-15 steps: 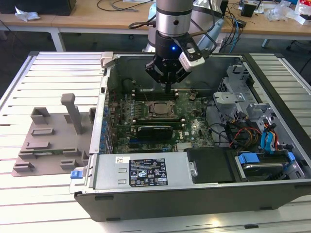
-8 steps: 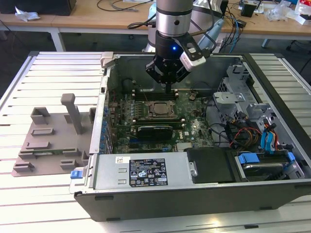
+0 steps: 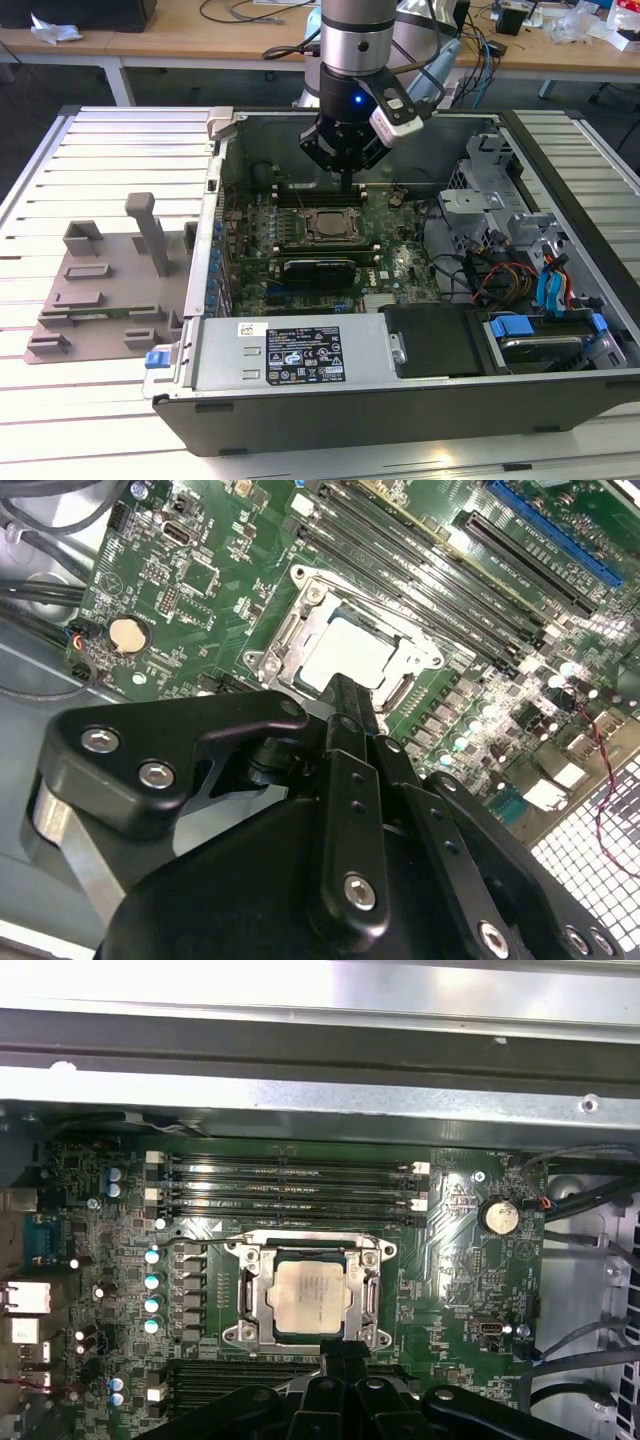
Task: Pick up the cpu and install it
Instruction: 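Install the first cpu locking lever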
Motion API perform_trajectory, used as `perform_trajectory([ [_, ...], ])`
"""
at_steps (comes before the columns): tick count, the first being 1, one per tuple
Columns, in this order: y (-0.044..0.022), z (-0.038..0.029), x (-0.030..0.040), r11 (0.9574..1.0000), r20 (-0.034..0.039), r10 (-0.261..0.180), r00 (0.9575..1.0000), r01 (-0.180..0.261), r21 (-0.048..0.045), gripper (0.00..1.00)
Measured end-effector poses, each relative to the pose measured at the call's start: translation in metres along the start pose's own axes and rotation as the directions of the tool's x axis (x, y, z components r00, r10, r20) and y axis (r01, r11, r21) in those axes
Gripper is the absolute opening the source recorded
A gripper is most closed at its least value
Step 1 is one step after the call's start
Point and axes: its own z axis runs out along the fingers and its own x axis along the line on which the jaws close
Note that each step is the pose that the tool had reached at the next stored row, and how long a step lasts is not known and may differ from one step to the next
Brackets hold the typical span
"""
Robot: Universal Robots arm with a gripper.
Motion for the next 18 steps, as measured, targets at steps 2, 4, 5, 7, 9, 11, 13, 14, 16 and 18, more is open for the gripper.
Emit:
perform_trajectory([
  [2, 0.0001, -0.0001, 0.0029, 1.0, 0.0, 0.0, 1.0, 0.0, 0.0, 0.11],
  [4, 0.0002, -0.0001, 0.0067, 1.0, 0.0001, 0.0, 1.0, 0.0, 0.0001, 0.11],
  [5, 0.0003, -0.0002, 0.0083, 1.0, 0.0001, 0.0, 1.0, 0.0, 0.0002, 0.11],
  [7, 0.0004, -0.0003, 0.0126, 1.0, 0.0, 0.0, 1.0, 0.0, 0.0002, 0.11],
  [9, 0.0005, -0.0005, 0.0177, 1.0, 0.0, 0.0, 1.0, 0.0, 0.0002, 0.11],
  [11, 0.0007, -0.0007, 0.0228, 1.0, 0.0001, 0.0, 1.0, 0.0, 0.0002, 0.11],
  [13, 0.0008, -0.0008, 0.0258, 1.0, 0.0001, 0.0, 1.0, 0.0, 0.0001, 0.11],
  [14, 0.0009, -0.0008, 0.0269, 1.0, 0.0, 0.0, 1.0, 0.0, 0.0003, 0.11],
  [16, 0.0009, -0.0009, 0.0294, 1.0, 0.0001, 0.0, 1.0, 0.0, 0.0003, 0.11],
  [18, 0.0011, -0.0011, 0.0344, 1.0, 0.0001, 0.0, 1.0, 0.0, 0.0003, 0.11],
])
